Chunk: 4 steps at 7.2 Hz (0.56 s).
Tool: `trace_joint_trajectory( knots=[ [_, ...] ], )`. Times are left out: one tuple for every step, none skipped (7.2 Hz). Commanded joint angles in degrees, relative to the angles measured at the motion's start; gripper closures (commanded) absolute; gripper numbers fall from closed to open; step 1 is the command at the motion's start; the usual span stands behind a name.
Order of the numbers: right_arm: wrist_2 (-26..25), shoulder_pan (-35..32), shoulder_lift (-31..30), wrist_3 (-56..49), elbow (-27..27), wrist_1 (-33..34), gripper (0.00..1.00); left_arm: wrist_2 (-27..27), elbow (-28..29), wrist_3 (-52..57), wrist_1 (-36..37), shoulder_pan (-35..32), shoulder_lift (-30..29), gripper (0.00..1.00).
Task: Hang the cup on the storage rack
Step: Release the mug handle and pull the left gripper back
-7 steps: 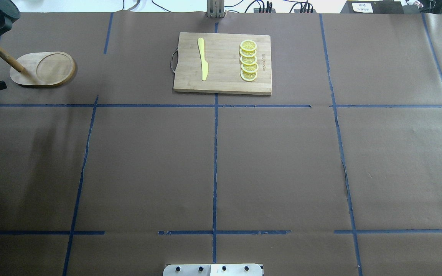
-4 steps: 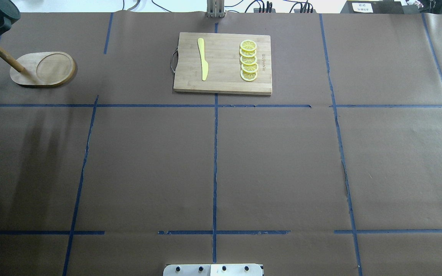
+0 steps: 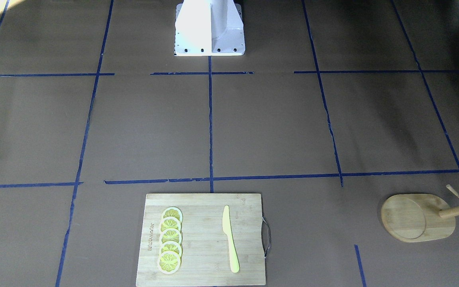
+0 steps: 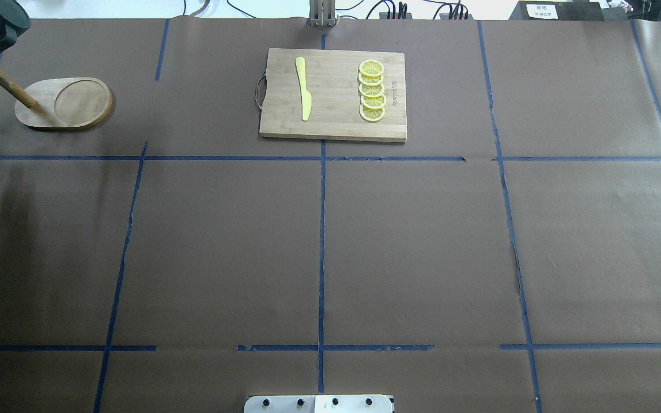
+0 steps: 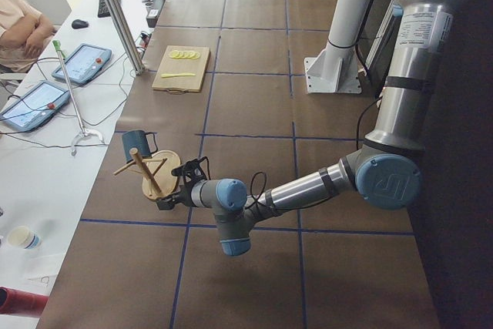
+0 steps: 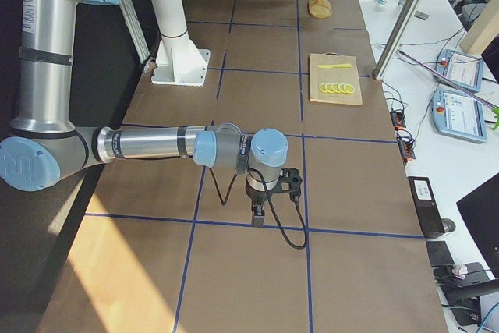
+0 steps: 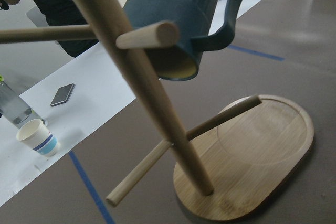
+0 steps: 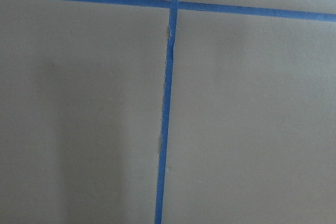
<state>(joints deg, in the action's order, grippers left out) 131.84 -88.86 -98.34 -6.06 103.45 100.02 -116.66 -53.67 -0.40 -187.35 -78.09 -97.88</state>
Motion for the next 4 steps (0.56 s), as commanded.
trace_joint_trajectory(
  knots=[
    [0.0,0.0,0.0,-0.1,-0.1,0.0,0.00,-3.7,0.0,5.9,9.2,-2.6,0.7,0.00],
    [-0.1,0.0,0.1,-0.3,-0.4,-0.1,0.00,-4.1,-0.1,5.8,14.6,-3.3,0.7,0.00],
    [-0.1,0.0,0.0,-0.4,-0.4,-0.1,0.00,-7.2,-1.2,6.0,23.4,-5.6,0.4,0.00],
    [-0.1,0.0,0.0,-0.5,-0.4,-0.1,0.00,-9.3,-2.2,6.0,30.8,-6.4,0.4,0.00]
  ],
)
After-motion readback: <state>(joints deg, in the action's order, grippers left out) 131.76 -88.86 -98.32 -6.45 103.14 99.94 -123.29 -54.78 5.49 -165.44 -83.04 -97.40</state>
